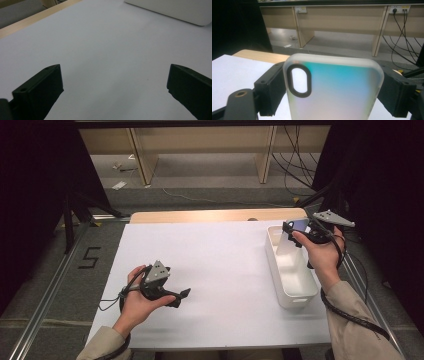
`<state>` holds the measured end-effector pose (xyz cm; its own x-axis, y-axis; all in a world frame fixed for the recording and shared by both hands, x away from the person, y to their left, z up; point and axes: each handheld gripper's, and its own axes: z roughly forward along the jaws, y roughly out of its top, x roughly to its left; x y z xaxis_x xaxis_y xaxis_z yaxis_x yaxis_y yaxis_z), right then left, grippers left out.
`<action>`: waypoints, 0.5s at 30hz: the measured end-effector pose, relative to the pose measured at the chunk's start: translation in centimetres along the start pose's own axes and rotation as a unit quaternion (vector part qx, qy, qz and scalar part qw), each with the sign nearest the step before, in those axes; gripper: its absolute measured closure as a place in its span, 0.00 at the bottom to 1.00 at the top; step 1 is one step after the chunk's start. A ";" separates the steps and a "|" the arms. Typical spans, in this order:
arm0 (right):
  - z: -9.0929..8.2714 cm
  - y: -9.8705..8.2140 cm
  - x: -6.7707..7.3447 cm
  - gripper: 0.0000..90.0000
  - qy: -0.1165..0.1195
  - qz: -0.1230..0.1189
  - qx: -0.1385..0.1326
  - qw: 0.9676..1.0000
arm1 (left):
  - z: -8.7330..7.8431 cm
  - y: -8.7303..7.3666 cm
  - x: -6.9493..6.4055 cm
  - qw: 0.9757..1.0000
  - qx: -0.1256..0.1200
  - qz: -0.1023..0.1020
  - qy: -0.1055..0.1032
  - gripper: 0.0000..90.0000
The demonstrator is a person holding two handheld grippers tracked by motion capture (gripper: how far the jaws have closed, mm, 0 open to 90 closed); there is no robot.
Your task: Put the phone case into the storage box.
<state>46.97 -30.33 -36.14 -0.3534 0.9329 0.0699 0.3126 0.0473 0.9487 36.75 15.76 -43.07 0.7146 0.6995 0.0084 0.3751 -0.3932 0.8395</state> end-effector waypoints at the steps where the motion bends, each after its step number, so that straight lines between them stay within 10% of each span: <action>1: 0.0 0.0 0.0 0.21 0.000 0.000 0.002 1.000 | 0.0 0.0 0.0 1.000 0.000 0.000 0.000 0.00; 15: 0.7 -0.3 -0.2 0.21 -0.005 -0.003 0.008 1.000 | 0.0 0.0 0.0 1.000 0.001 0.000 -0.001 0.00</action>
<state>47.56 -30.23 -36.69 -0.3465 0.9361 0.0611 0.3252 0.0587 0.9438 36.76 15.75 -43.11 0.7161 0.6980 0.0079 0.3760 -0.3953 0.8380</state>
